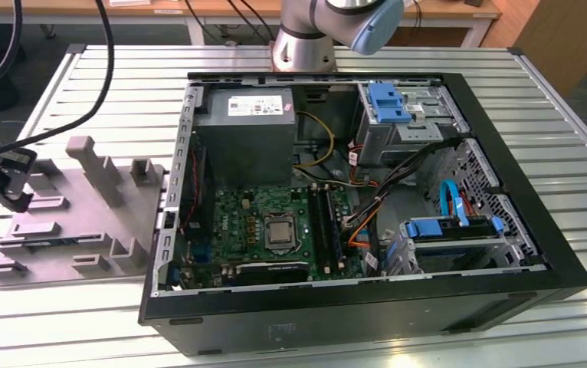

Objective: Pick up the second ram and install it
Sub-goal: 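Reach for the second ram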

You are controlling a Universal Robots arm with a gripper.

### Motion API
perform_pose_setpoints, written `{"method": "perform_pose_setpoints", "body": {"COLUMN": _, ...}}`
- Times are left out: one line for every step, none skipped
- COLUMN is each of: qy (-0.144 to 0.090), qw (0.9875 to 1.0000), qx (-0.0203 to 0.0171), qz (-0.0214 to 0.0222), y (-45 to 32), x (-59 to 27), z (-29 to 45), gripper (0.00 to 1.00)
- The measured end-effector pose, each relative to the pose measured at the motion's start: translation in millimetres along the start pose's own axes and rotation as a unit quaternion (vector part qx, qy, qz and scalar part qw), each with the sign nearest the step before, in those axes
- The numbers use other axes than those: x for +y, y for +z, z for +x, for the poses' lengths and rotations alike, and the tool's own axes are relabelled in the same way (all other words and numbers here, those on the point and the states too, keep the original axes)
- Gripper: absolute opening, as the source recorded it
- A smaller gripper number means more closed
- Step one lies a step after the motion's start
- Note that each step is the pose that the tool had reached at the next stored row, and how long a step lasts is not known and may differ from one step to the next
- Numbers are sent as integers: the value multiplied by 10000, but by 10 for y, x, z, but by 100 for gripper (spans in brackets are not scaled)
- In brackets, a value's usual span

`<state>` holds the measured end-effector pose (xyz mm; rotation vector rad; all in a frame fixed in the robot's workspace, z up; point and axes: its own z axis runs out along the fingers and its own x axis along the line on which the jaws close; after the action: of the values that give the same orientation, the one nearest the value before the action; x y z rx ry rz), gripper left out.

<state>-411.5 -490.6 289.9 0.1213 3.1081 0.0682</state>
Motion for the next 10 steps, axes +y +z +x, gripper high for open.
{"method": "perform_pose_setpoints", "body": {"qy": 0, "qw": 10000, "qx": 1, "qz": 0, "y": 13, "x": -2, "z": 6, "gripper": 11}}
{"method": "perform_pose_setpoints", "body": {"qy": 0, "qw": 10000, "qx": 0, "qz": 0, "y": 26, "x": -4, "z": 11, "gripper": 11}}
{"method": "perform_pose_setpoints", "body": {"qy": 0, "qw": 10000, "qx": 0, "qz": 0, "y": 39, "x": -6, "z": 17, "gripper": 11}}
{"method": "perform_pose_setpoints", "body": {"qy": 0, "qw": 10000, "qx": 0, "qz": 0, "y": 48, "x": -7, "z": 21, "gripper": 11}}
{"method": "perform_pose_setpoints", "body": {"qy": 0, "qw": 10000, "qx": 0, "qz": -1, "y": 58, "x": -7, "z": 24, "gripper": 11}}
{"method": "perform_pose_setpoints", "body": {"qy": 0, "qw": 10000, "qx": 0, "qz": -1, "y": 67, "x": -8, "z": 26, "gripper": 11}}
{"method": "perform_pose_setpoints", "body": {"qy": 0, "qw": 10000, "qx": 0, "qz": -1, "y": 77, "x": -8, "z": 29, "gripper": 11}}
{"method": "perform_pose_setpoints", "body": {"qy": 0, "qw": 10000, "qx": 0, "qz": 0, "y": 88, "x": -9, "z": 33, "gripper": 11}}
{"method": "perform_pose_setpoints", "body": {"qy": 0, "qw": 10000, "qx": 0, "qz": 0, "y": 97, "x": -10, "z": 35, "gripper": 11}}
{"method": "perform_pose_setpoints", "body": {"qy": -1, "qw": 10000, "qx": 0, "qz": 0, "y": 99, "x": -10, "z": 35, "gripper": 11}}
